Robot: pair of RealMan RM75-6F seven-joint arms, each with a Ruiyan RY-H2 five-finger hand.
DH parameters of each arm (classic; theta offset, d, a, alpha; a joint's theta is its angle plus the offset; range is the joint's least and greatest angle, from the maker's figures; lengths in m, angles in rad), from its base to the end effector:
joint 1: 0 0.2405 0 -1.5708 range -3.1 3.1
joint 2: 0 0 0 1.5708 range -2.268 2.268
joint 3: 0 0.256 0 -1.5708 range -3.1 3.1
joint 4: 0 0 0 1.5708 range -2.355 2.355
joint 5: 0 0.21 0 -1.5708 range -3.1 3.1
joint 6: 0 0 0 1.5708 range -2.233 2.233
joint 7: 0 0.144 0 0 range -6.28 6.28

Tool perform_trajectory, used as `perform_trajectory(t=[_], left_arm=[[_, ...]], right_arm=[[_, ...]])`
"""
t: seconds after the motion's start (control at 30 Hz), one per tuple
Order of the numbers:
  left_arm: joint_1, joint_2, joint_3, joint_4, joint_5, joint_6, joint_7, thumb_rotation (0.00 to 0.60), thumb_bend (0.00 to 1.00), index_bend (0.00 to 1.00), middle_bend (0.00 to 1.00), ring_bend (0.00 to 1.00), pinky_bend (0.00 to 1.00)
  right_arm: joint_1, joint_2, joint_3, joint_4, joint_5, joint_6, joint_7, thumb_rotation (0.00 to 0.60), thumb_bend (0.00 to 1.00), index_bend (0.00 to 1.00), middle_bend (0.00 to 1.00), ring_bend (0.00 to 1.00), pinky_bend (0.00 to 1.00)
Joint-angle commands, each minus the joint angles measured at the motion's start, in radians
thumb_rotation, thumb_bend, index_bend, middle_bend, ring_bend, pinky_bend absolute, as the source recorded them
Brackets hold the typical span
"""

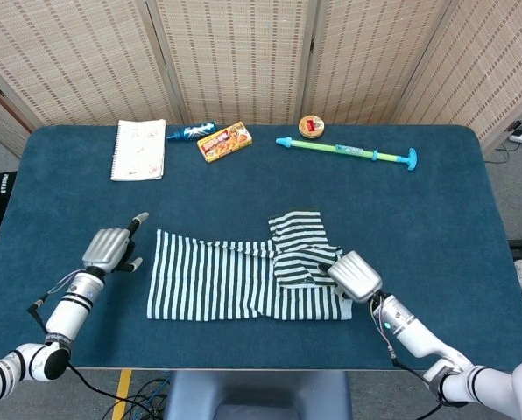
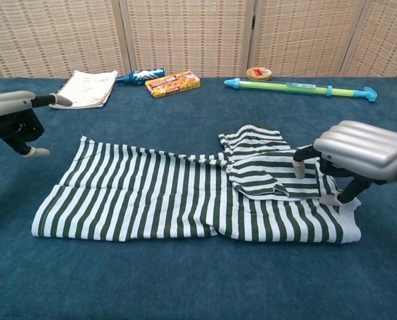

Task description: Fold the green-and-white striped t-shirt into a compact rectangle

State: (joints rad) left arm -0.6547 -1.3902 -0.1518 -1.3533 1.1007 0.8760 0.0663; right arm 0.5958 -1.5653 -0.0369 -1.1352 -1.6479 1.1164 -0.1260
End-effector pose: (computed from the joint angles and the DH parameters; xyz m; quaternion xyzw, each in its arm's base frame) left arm -0.2412 0.3622 0.0452 -0.6827 -0.4555 -0.3307 0.4659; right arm -0.2339 -0.3031 -0.0140 0.8282 -0.2090 0.3357 0.3971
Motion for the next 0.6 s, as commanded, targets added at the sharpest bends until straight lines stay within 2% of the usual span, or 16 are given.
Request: perform_trajectory(t=[0.03,0.6], left_arm=[[-0.001,-0.003,0.001,0.002,0.001,-0.003,0.001,0.6,0.34,0.0,0.87,0.79,0.91],[0.005,-0.008,0.002,0.012,-0.002,-0.011,-0.002,0.6,0.34,0.0,0.87,0.79,0.91]], right_arm=[[-0.002,0.011,0.008,-0.018,0.002,0.009,-0.002,0.6,0.2,0.42,1.0,1.0,1.0],[0.009,-0.049,0.009,0.063,0.023,-0.04,-0.018,0.6,0.23,0.44,1.0,1.0,1.0]])
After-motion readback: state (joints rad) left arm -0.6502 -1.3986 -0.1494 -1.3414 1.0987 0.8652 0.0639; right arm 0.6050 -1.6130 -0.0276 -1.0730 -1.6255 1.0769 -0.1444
